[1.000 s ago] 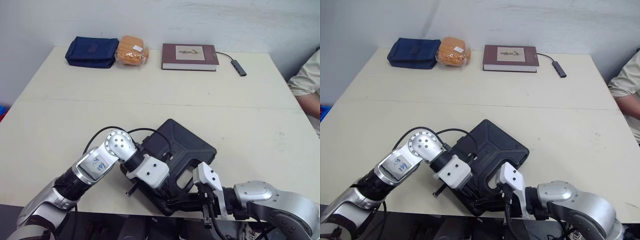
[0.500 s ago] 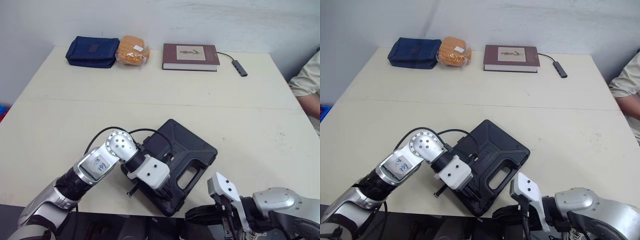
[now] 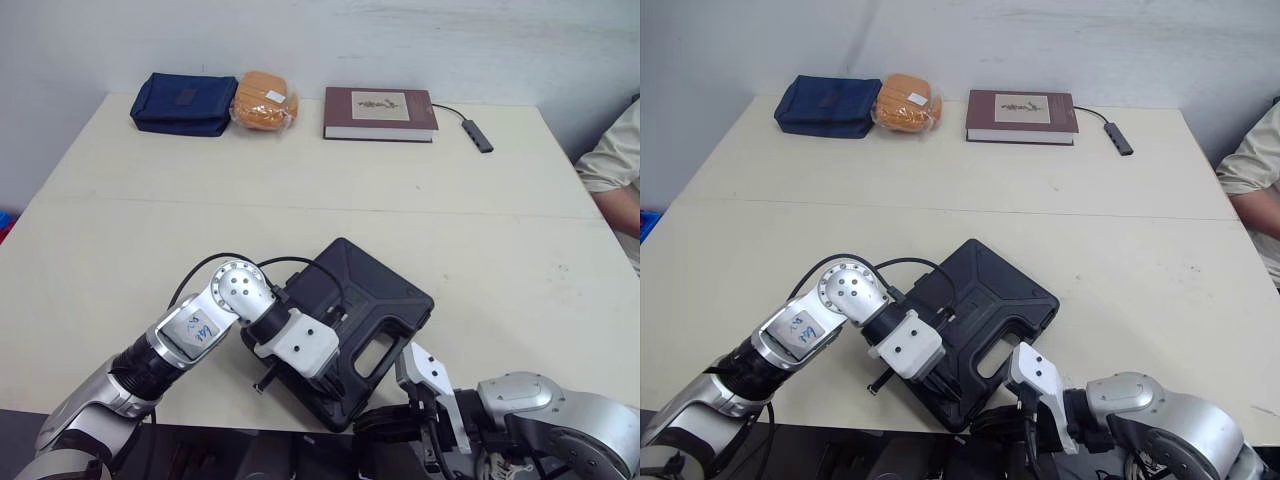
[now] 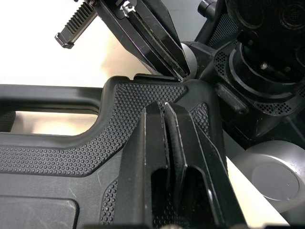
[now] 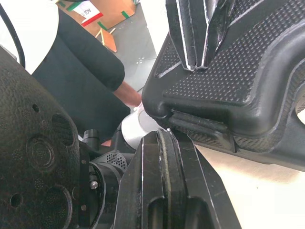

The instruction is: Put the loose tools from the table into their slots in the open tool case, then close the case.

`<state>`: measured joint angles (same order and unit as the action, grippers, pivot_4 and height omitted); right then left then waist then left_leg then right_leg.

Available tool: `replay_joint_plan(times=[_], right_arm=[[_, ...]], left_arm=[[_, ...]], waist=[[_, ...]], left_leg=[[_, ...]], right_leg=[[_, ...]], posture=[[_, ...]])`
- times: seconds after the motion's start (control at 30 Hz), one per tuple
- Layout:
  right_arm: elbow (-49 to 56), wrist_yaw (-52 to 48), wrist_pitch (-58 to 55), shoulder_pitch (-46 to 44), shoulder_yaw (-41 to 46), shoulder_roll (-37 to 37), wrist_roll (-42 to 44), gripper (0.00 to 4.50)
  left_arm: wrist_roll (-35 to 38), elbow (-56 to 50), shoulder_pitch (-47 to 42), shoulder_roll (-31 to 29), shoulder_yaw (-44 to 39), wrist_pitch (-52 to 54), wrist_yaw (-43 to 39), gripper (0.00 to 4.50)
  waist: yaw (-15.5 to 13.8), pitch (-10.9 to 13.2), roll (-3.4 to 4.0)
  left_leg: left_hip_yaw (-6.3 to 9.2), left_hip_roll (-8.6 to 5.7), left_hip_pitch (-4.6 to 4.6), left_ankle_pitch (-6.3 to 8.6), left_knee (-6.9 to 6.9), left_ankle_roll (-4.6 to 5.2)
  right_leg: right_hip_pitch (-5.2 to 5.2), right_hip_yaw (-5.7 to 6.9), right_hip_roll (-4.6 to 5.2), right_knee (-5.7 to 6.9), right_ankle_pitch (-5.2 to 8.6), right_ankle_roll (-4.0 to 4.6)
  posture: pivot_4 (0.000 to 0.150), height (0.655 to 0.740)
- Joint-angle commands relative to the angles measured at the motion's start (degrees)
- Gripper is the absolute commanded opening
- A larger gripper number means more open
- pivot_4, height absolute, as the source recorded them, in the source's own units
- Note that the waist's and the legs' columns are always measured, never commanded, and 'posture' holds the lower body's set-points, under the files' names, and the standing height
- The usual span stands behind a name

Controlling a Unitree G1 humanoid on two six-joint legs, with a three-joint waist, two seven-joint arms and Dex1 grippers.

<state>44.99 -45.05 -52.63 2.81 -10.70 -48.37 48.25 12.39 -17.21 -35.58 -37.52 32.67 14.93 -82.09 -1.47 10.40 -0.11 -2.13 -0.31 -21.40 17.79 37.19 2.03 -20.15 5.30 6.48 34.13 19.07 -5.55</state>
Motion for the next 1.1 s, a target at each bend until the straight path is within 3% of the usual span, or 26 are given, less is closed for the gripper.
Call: replay_joint_plan(times=[0.03, 0.27, 0.43, 0.57, 0.6, 0.73, 0.9, 0.93, 1.1], right_arm=[[1.2, 0.2, 3.9, -2.1, 2.9, 2.0, 0.1, 0.0], [1.7, -2.1, 3.7, -3.0, 3.2, 0.1, -1.3, 0.0], [4.5, -6.5, 6.5, 2.9, 7.8, -7.1, -4.1, 0.0], [7.2, -9.7, 7.1, 11.3, 24.1, -10.3, 0.8, 0.0], [7.5, -10.6, 6.7, 13.0, 28.3, -10.5, 2.6, 0.0], [6.9, -16.1, 3.1, 18.8, 47.5, -12.1, 10.9, 1.41], [1.3, -21.5, -2.0, 20.4, 63.9, -15.7, 14.4, 4.0], [0.2, -22.5, -2.7, 20.6, 65.9, -16.3, 14.0, 4.46], [-5.3, -27.5, -3.3, 21.3, 72.0, -18.2, 9.7, 4.46]], left_arm=[[-6.4, 3.3, 1.7, -0.9, 4.2, 0.5, 0.6, 0.07], [-6.8, 4.4, 1.5, -0.7, 4.3, -0.1, 0.7, 0.07], [-2.3, 3.8, 1.0, -1.0, 0.4, 4.0, 0.8, 0.07], [5.7, 1.9, 1.1, -4.4, -9.0, 8.0, -0.4, 0.07], [8.4, 1.3, 1.0, -5.6, -11.5, 10.5, -0.8, 0.6], [19.5, -0.3, 1.8, -11.8, -22.8, 20.0, -2.1, 2.18], [27.9, 0.0, 4.3, -19.2, -35.1, 30.7, 0.8, 4.5], [28.7, 0.6, 5.2, -20.5, -37.6, 31.7, 1.4, 4.5], [27.2, 4.6, 14.8, -27.2, -48.9, 30.6, 1.6, 4.5]], waist=[[0.0, 0.0, 0.0], [0.0, 0.0, 0.0], [-0.2, 0.0, 0.03], [-0.1, 0.1, 0.05], [0.1, 0.2, 0.08], [0.0, 0.6, 0.19], [0.0, 1.0, 0.05], [0.0, 1.0, 0.06], [0.1, 1.1, 0.11]], left_leg=[[0.0, 0.0, 0.0, 0.0, 0.0, 0.0], [0.01, 0.0, 0.0, 0.0, 0.0, 0.02], [0.01, 0.0, -0.01, 0.01, 0.01, 0.03], [0.04, 0.0, -0.13, -0.02, 0.0, -0.01], [0.06, 0.0, -0.18, -0.03, -0.01, -0.03], [0.06, 0.01, -0.19, -0.06, 0.01, -0.07], [0.08, 0.01, -0.2, -0.07, 0.02, -0.06], [0.08, 0.01, -0.2, -0.06, 0.01, -0.06], [0.08, 0.01, -0.22, -0.04, -0.11, -0.08]], right_leg=[[0.0, 0.0, 0.0, 0.0, 0.0, 0.0], [0.0, 0.0, 0.0, 0.0, -0.03, 0.02], [0.03, 0.04, 0.0, -0.04, -0.04, 0.02], [-0.02, 0.15, 0.0, -0.09, -0.04, 0.01], [-0.06, 0.19, 0.0, -0.07, -0.04, 0.01], [-0.09, 0.23, -0.02, 0.04, -0.03, 0.01], [-0.06, 0.25, -0.02, 0.02, -0.03, 0.01], [-0.06, 0.26, -0.02, 0.01, -0.03, 0.01], [-0.1, 0.25, -0.01, -0.1, -0.02, 0.03]], posture=[[0.15, 0.74], [0.15, 0.74], [0.15, 0.74], [0.15, 0.74], [0.15, 0.74], [0.15, 0.74], [0.15, 0.74], [0.15, 0.74], [0.15, 0.74]])
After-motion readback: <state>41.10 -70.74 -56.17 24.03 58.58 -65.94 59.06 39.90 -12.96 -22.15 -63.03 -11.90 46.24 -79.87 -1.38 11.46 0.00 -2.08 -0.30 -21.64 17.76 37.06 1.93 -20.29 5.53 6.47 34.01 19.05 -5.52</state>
